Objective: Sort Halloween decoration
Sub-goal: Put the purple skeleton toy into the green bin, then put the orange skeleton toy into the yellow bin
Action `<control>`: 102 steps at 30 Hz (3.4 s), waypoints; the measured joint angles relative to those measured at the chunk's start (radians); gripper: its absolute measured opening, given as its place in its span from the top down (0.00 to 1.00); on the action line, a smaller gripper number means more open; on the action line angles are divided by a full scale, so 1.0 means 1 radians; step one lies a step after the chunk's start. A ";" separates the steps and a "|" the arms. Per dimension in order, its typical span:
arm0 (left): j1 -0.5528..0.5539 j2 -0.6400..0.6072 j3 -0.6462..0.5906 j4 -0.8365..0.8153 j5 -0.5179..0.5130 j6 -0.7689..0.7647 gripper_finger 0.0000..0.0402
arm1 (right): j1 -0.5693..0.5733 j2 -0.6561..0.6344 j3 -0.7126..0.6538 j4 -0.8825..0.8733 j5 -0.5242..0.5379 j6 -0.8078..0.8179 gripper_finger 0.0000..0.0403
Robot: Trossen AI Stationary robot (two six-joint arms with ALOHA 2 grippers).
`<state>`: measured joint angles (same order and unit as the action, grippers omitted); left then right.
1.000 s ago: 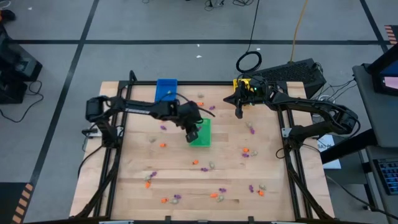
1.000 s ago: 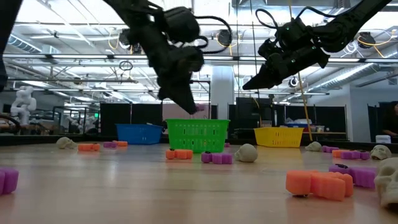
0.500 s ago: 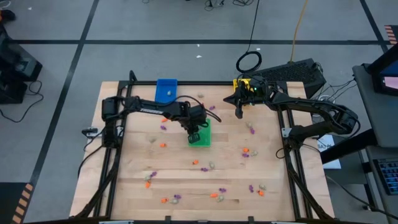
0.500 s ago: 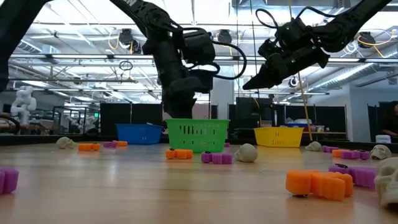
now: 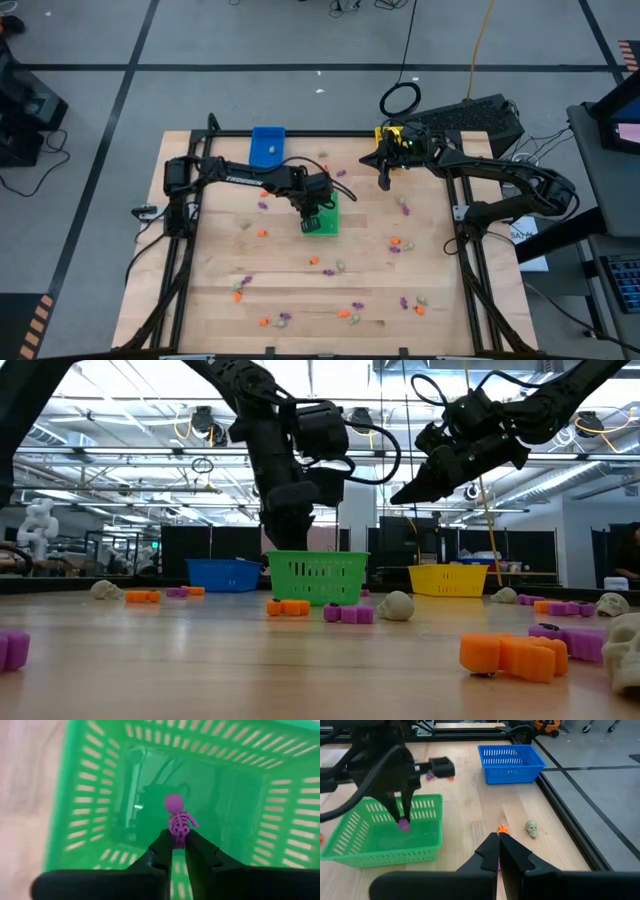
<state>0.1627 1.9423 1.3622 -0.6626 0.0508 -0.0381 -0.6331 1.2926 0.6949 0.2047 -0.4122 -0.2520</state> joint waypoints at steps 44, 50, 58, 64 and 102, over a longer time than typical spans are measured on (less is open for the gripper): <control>-0.093 -0.568 -0.682 0.760 -0.269 -0.030 0.99 | 0.092 -0.002 0.000 -0.081 0.202 0.036 1.00; -0.050 -0.573 -0.785 0.870 -0.268 -0.028 0.98 | 0.170 -0.011 0.000 -0.115 0.203 0.136 1.00; -0.010 -0.570 -0.814 0.889 -0.265 -0.016 0.98 | 0.342 -0.070 0.001 -0.342 0.311 0.383 0.96; -0.001 -0.570 -0.814 0.890 -0.264 0.027 0.98 | 0.482 -0.115 0.001 -0.521 0.367 0.606 0.91; 0.000 -0.570 -0.813 0.893 -0.264 0.019 0.98 | 0.796 0.063 0.001 -0.895 0.482 0.718 0.62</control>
<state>0.1632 1.3724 0.5491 0.2301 -0.2131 -0.0190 0.1631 1.3555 0.6960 -0.6907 0.0700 0.4660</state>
